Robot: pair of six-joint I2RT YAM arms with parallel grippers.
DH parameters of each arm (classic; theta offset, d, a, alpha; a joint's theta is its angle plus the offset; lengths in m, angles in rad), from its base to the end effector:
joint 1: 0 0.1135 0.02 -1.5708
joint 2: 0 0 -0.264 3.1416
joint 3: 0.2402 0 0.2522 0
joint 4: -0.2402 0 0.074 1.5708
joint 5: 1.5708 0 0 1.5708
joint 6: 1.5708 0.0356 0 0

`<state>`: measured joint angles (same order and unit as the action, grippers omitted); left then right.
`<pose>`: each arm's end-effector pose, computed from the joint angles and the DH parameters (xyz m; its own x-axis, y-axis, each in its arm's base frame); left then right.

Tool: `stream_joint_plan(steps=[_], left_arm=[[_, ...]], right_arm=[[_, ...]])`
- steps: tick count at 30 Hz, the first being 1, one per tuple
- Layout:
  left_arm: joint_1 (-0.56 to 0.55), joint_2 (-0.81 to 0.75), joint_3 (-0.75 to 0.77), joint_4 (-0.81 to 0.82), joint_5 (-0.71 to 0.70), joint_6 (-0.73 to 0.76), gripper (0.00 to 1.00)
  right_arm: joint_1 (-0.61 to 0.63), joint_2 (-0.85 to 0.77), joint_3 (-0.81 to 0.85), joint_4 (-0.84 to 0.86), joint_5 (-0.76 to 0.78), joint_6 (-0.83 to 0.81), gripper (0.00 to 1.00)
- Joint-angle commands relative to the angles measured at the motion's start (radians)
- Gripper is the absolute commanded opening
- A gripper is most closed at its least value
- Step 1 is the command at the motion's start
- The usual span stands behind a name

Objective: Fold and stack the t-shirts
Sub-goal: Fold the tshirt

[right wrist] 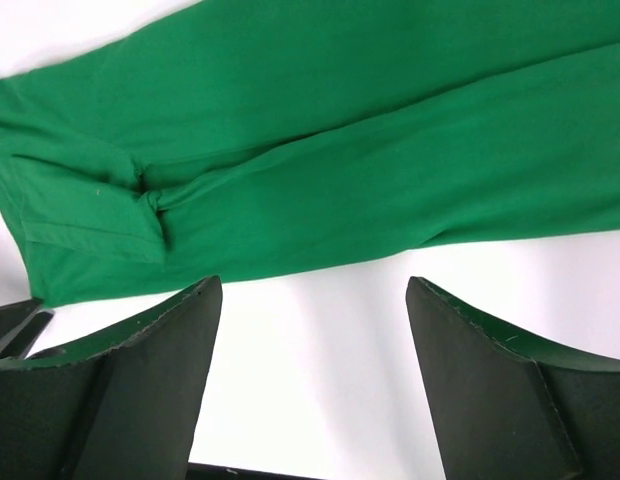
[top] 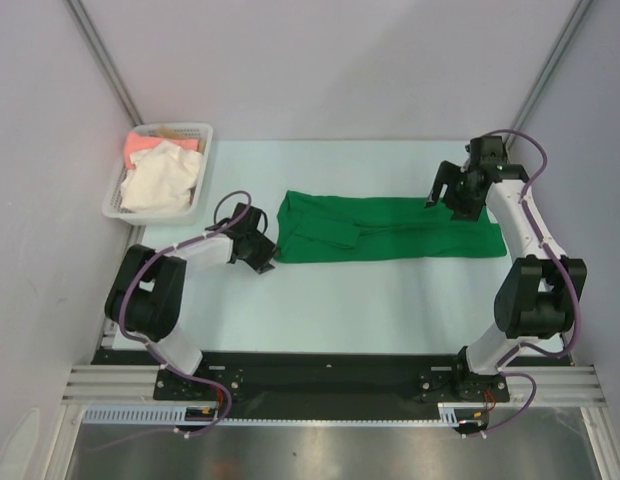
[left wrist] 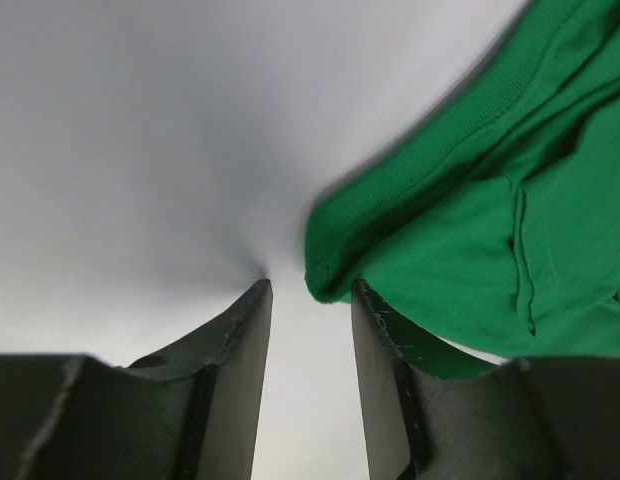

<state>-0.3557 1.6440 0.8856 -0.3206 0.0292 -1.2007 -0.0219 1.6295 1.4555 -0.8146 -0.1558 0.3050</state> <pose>0.2904 -0.1090 0.1553 -0.6355 -0.7580 -0.1468 -0.6398 0.6234 -0.4496 0.3472 -0.0021 0.3025 -0.8156 0.3146 -0.4856 0.1900 0.9384 0.2887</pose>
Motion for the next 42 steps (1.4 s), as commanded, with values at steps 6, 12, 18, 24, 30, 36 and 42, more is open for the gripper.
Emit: stream_joint_plan(steps=[6, 12, 18, 24, 30, 36, 42], left_arm=[[0.001, 0.056, -0.027, 0.098, -0.015, -0.046, 0.19], [0.111, 0.08, 0.006, 0.055, -0.104, 0.059, 0.0], [0.201, 0.281, 0.356, 0.045, -0.138, 0.38, 0.0], [0.214, 0.689, 0.997, -0.089, -0.167, 0.703, 0.0], [0.216, 0.823, 1.426, -0.17, -0.101, 0.627, 0.2], [0.213, 0.725, 1.282, -0.093, -0.058, 0.615, 0.55], [0.209, 0.535, 1.088, -0.112, -0.063, 0.662, 0.64]], right_arm=[[0.007, 0.085, 0.097, 0.012, -0.033, 0.017, 0.81], [0.008, 0.176, 0.141, 0.037, 0.005, 0.013, 0.81], [-0.007, 0.381, 0.302, 0.025, -0.017, -0.027, 0.82], [-0.042, 0.61, 0.537, -0.047, -0.089, -0.098, 0.82], [-0.073, 0.727, 0.68, -0.103, -0.106, -0.178, 0.84], [-0.136, 0.718, 0.628, -0.081, -0.281, -0.208, 0.88], [-0.153, 0.69, 0.51, -0.081, -0.3, -0.26, 0.8]])
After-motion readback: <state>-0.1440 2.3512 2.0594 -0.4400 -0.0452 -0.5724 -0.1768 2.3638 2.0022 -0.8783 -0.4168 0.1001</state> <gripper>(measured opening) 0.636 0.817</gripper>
